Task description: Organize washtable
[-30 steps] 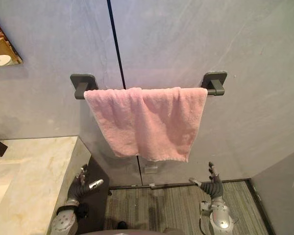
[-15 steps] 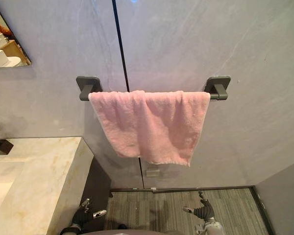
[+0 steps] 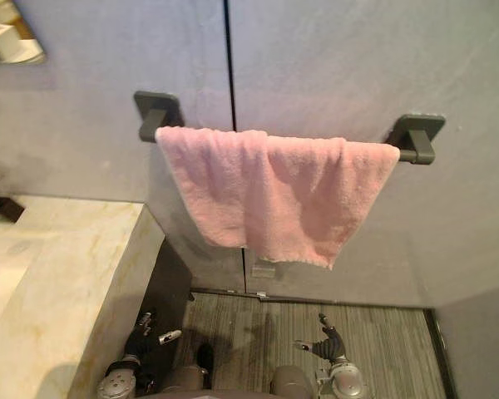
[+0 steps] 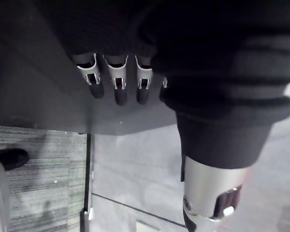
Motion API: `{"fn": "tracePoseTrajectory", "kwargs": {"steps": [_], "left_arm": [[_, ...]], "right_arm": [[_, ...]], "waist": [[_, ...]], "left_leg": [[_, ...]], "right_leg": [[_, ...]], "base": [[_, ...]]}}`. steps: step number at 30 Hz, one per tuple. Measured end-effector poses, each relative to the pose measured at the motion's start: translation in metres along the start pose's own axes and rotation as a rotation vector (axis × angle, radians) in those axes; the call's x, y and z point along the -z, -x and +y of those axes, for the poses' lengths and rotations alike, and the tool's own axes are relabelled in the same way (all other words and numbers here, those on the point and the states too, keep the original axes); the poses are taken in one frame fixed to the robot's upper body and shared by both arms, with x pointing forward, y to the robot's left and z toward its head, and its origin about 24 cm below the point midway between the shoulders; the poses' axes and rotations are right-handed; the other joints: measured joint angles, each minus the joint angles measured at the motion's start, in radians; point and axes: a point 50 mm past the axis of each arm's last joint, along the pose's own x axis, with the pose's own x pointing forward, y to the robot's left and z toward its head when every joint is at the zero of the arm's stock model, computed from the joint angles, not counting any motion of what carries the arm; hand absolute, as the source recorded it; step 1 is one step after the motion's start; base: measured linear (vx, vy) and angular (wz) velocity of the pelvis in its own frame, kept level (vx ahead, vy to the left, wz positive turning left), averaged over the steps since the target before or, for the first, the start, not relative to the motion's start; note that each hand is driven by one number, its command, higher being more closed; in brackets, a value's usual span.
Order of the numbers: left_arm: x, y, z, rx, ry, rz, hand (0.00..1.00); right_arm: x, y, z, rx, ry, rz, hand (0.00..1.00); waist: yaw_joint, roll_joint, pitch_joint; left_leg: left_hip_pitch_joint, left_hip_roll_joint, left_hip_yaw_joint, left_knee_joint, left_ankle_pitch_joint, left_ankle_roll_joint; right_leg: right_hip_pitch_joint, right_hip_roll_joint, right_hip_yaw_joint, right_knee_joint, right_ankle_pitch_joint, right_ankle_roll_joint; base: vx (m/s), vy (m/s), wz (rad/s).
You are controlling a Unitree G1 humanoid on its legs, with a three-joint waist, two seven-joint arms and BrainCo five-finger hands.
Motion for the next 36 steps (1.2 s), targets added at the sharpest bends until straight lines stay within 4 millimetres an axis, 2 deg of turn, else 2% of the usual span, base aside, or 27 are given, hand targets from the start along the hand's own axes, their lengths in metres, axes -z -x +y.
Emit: {"fn": "tracePoseTrajectory", "kwargs": {"steps": [1, 2, 3, 4, 5, 6, 7, 8, 9, 11, 12, 14, 15, 16, 17, 18, 20, 21, 23, 26, 30, 32, 33, 34, 35, 36], "left_arm": [[-0.003, 0.000, 0.001, -0.015, 0.012, -0.011, 0.00], [-0.004, 0.000, 0.000, -0.028, 0.027, -0.018, 0.00], [-0.005, 0.001, -0.002, -0.033, 0.038, -0.021, 0.00], [-0.007, 0.002, -0.008, -0.031, 0.073, -0.028, 0.00], [-0.009, 0.003, -0.018, -0.028, 0.120, -0.036, 0.00], [-0.011, 0.004, -0.022, -0.022, 0.126, -0.041, 0.00], [-0.012, 0.003, -0.025, -0.010, 0.123, -0.044, 0.00], [-0.011, 0.004, -0.024, -0.010, 0.124, -0.041, 0.00], [-0.010, 0.005, -0.024, -0.012, 0.122, -0.037, 0.00], [-0.011, 0.004, -0.021, -0.020, 0.123, -0.041, 0.00], [-0.012, 0.003, -0.019, -0.023, 0.116, -0.047, 0.00], [-0.016, -0.001, -0.017, -0.023, 0.109, -0.060, 0.00], [-0.023, -0.005, -0.018, -0.019, 0.111, -0.079, 0.00], [-0.025, -0.006, -0.018, -0.017, 0.113, -0.086, 0.00], [-0.031, -0.010, -0.021, -0.004, 0.110, -0.099, 0.00], [-0.034, -0.012, -0.024, 0.006, 0.106, -0.108, 0.00], [-0.037, -0.015, -0.024, 0.017, 0.088, -0.116, 0.00], [-0.036, -0.015, -0.022, 0.020, 0.071, -0.113, 0.00], [-0.023, -0.012, -0.011, 0.006, 0.030, -0.071, 0.00], [-0.007, -0.007, -0.005, -0.006, 0.002, -0.012, 0.00], [0.008, -0.003, -0.002, -0.015, -0.002, 0.049, 0.00], [0.012, -0.001, 0.005, -0.047, 0.014, 0.064, 0.00], [0.012, -0.001, 0.006, -0.053, 0.017, 0.062, 0.00], [0.010, -0.002, 0.007, -0.058, 0.023, 0.058, 0.00], [0.010, -0.002, 0.008, -0.073, 0.042, 0.057, 0.00], [0.012, -0.001, 0.009, -0.086, 0.074, 0.068, 0.00]], "right_arm": [[-0.008, -0.002, -0.002, 0.013, -0.001, -0.033, 0.00], [-0.016, -0.007, -0.005, 0.030, -0.011, -0.058, 0.00], [-0.020, -0.008, -0.007, 0.036, -0.014, -0.069, 0.00], [-0.025, -0.009, -0.011, 0.048, -0.019, -0.092, 0.00], [-0.027, -0.010, -0.018, 0.070, -0.017, -0.096, 0.00], [-0.025, -0.010, -0.020, 0.074, -0.014, -0.088, 0.00], [-0.018, -0.011, -0.021, 0.086, -0.023, -0.055, 0.00], [-0.016, -0.010, -0.022, 0.095, -0.033, -0.042, 0.00], [-0.016, -0.010, -0.026, 0.110, -0.034, -0.040, 0.00], [-0.021, -0.013, -0.031, 0.127, -0.028, -0.057, 0.00], [-0.023, -0.015, -0.033, 0.130, -0.023, -0.061, 0.00], [-0.019, -0.015, -0.037, 0.141, -0.025, -0.044, 0.00], [-0.017, -0.014, -0.039, 0.152, -0.035, -0.035, 0.00], [-0.017, -0.014, -0.039, 0.155, -0.038, -0.035, 0.00], [-0.018, -0.015, -0.041, 0.165, -0.047, -0.037, 0.00], [-0.016, -0.014, -0.043, 0.174, -0.053, -0.031, 0.00], [-0.013, -0.016, -0.042, 0.179, -0.071, -0.009, 0.00], [-0.011, -0.016, -0.039, 0.175, -0.079, 0.001, 0.00], [-0.005, -0.015, -0.028, 0.156, -0.102, 0.029, 0.00], [-0.001, -0.013, -0.025, 0.149, -0.107, 0.041, 0.00], [0.004, -0.014, -0.021, 0.135, -0.105, 0.070, 0.00], [0.004, -0.014, -0.018, 0.128, -0.109, 0.071, 0.00], [0.005, -0.013, -0.018, 0.127, -0.110, 0.074, 0.00], [0.007, -0.013, -0.017, 0.127, -0.111, 0.079, 0.00], [0.006, -0.013, -0.016, 0.125, -0.115, 0.078, 0.00], [0.006, -0.013, -0.018, 0.132, -0.108, 0.075, 0.00]], "waist": [[0.024, -0.020, -0.004], [0.035, -0.010, 0.005], [0.047, -0.002, 0.009], [0.053, 0.022, 0.016], [0.042, 0.078, 0.036], [0.040, 0.083, 0.041], [0.035, 0.076, 0.051], [0.029, 0.069, 0.052], [0.023, 0.066, 0.051], [0.021, 0.069, 0.047], [0.016, 0.076, 0.044], [0.012, 0.082, 0.040], [-0.007, 0.088, 0.036], [-0.018, 0.093, 0.033], [-0.046, 0.103, 0.026], [-0.057, 0.115, 0.019], [-0.066, 0.124, 0.013], [-0.061, 0.119, 0.013], [-0.050, 0.101, 0.005], [-0.038, 0.103, 0.000], [-0.033, 0.097, 0.002], [-0.029, 0.082, 0.007], [-0.029, 0.078, 0.006], [-0.030, 0.070, 0.004], [-0.033, 0.048, 0.006], [-0.033, 0.049, 0.010]], "left_leg": [[-0.041, -0.001, -0.004, 0.038, 0.000, 0.000], [-0.067, 0.014, -0.006, 0.047, 0.013, -0.019], [-0.076, 0.022, -0.011, 0.046, 0.024, -0.034], [-0.101, 0.042, -0.038, 0.039, 0.049, -0.060], [-0.099, 0.077, -0.097, -0.043, 0.124, -0.053], [-0.089, 0.086, -0.098, -0.089, 0.109, -0.058], [-0.098, 0.092, -0.065, -0.060, 0.064, -0.033], [-0.101, 0.090, -0.048, -0.011, 0.063, -0.033], [-0.105, 0.080, -0.025, 0.064, 0.056, -0.033], [-0.067, 0.084, 0.083, 0.202, -0.008, -0.023], [-0.009, 0.104, 0.148, 0.244, -0.081, -0.025], [0.093, 0.129, 0.212, 0.220, -0.138, -0.028], [0.177, 0.149, 0.245, 0.169, -0.156, -0.035], [0.205, 0.157, 0.256, 0.142, -0.155, -0.034], [0.258, 0.164, 0.281, 0.046, -0.148, -0.042], [0.275, 0.161, 0.280, -0.021, -0.137, -0.062], [0.287, 0.145, 0.276, -0.154, -0.115, -0.096], [0.286, 0.139, 0.272, -0.169, -0.107, -0.099], [0.290, 0.110, 0.259, -0.173, -0.091, -0.082], [0.286, 0.067, 0.228, -0.217, -0.049, -0.053], [0.263, 0.026, 0.152, -0.307, 0.031, -0.034], [0.207, 0.013, 0.097, -0.306, 0.049, -0.018], [0.182, 0.014, 0.102, -0.299, 0.045, -0.010], [0.159, 0.014, 0.143, -0.299, 0.015, 0.033], [0.145, 0.010, 0.240, -0.302, -0.025, 0.093], [0.132, 0.039, 0.422, -0.269, -0.023, 0.092]], "right_leg": [[0.043, 0.001, 0.039, -0.077, -0.049, -0.003], [0.079, 0.020, 0.037, -0.153, -0.117, -0.039], [0.084, 0.030, 0.024, -0.172, -0.141, -0.050], [0.086, 0.054, -0.011, -0.201, -0.175, -0.082], [0.078, 0.111, -0.075, -0.195, -0.171, -0.122], [0.073, 0.119, -0.099, -0.198, -0.160, -0.138], [0.071, 0.117, -0.154, -0.198, -0.143, -0.169], [0.067, 0.106, -0.176, -0.203, -0.133, -0.178], [0.062, 0.097, -0.198, -0.223, -0.111, -0.183], [0.038, 0.083, -0.213, -0.286, -0.035, -0.186], [0.034, 0.083, -0.225, -0.336, 0.013, -0.188], [0.034, 0.082, -0.257, -0.383, 0.061, -0.192], [0.032, 0.079, -0.302, -0.401, 0.079, -0.189], [0.031, 0.077, -0.323, -0.404, 0.081, -0.187], [0.020, 0.069, -0.376, -0.407, 0.089, -0.175], [0.014, 0.066, -0.400, -0.415, 0.099, -0.167], [0.028, 0.071, -0.460, -0.496, 0.160, -0.143], [0.042, 0.069, -0.475, -0.526, 0.184, -0.137], [0.088, 0.052, -0.494, -0.600, 0.236, -0.116], [0.105, 0.022, -0.524, -0.631, 0.271, -0.097], [0.092, -0.005, -0.604, -0.634, 0.276, -0.084], [0.088, -0.021, -0.703, -0.627, 0.273, -0.081], [0.088, -0.028, -0.746, -0.625, 0.272, -0.078], [0.089, -0.043, -0.801, -0.624, 0.271, -0.072], [0.100, -0.082, -0.868, -0.644, 0.270, -0.054], [0.112, -0.105, -0.934, -0.630, 0.273, -0.050]], "base": [[-0.24, -0.318, 0.50], [-0.28, -0.317, 0.41], [-0.36, -0.334, 0.35], [-0.42, -0.320, 0.72], [-0.44, -0.314, 0.89], [-0.51, -0.290, 1.27], [-0.40, -0.209, 0.94], [-0.42, -0.222, 0.99], [-0.24, -0.137, 0.63], [-0.27, -0.095, 0.36], [-0.22, -0.039, 0.16], [-0.18, 0.017, 0.52], [-0.17, 0.036, 0.85], [-0.18, 0.070, 1.19], [-0.17, 0.108, 1.05], [-0.26, 0.203, 1.19], [-0.22, 0.232, 0.82], [-0.18, 0.184, 0.52], [-0.16, 0.156, 0.31], [-0.19, 0.124, 0.35], [-0.17, 0.054, 0.65], [-0.17, 0.034, 1.05], [-0.14, 0.023, 1.31], [-0.09, 0.060, 1.68], [-0.01, 0.207, 2.29], [0.02, 0.241, 2.13]]}}
